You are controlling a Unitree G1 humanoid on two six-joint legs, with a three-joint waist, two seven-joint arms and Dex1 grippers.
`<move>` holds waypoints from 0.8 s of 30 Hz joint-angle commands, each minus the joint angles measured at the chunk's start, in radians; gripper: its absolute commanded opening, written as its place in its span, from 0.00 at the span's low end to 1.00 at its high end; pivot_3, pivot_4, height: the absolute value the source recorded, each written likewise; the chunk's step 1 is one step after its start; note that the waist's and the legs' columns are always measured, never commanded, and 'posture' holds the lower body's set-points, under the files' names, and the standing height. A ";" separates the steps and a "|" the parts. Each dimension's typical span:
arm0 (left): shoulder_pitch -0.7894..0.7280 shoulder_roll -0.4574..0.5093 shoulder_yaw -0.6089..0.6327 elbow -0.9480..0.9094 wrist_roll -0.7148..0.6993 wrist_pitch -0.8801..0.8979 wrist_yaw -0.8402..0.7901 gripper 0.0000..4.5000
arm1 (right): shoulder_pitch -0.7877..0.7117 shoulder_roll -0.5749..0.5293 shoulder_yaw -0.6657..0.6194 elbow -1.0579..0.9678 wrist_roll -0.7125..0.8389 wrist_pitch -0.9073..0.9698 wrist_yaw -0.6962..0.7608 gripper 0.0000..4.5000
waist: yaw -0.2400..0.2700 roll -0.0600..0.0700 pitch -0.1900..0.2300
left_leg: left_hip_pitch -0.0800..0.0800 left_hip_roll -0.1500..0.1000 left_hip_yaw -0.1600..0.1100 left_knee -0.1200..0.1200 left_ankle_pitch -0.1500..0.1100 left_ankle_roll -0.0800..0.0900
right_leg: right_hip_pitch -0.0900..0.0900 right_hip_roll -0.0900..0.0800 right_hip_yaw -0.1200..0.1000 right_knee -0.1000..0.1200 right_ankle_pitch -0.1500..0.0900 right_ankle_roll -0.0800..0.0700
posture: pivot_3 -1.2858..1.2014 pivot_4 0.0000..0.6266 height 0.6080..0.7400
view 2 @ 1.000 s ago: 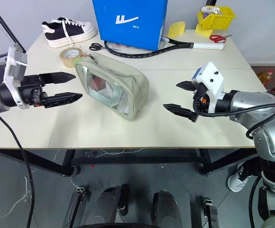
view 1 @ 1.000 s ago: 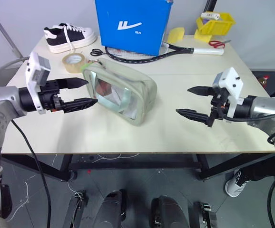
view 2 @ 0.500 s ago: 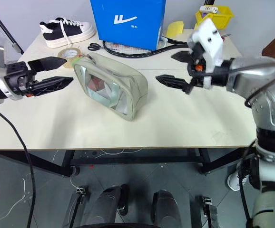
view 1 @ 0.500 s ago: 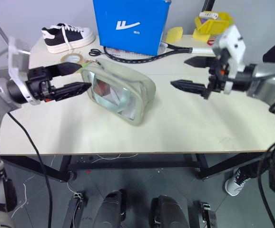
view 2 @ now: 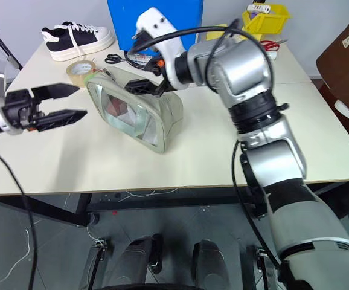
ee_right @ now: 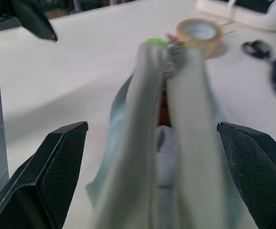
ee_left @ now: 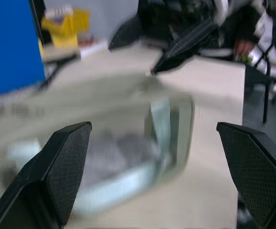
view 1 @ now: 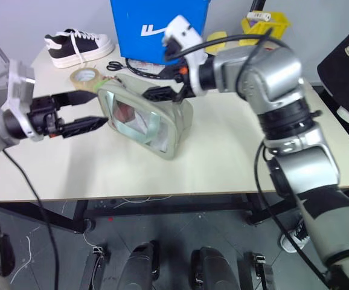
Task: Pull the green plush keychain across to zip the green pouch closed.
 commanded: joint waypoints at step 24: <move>0.013 0.011 0.014 -0.021 0.035 -0.069 -0.013 1.00 | 0.051 -0.189 0.083 -0.196 -0.160 -0.247 0.430 0.01 | 0.001 -0.002 -0.001 | -0.003 0.000 -0.001 0.002 -0.002 0.003 | -0.004 0.000 0.000 0.004 0.000 0.000 | 0.52 0.24 0.75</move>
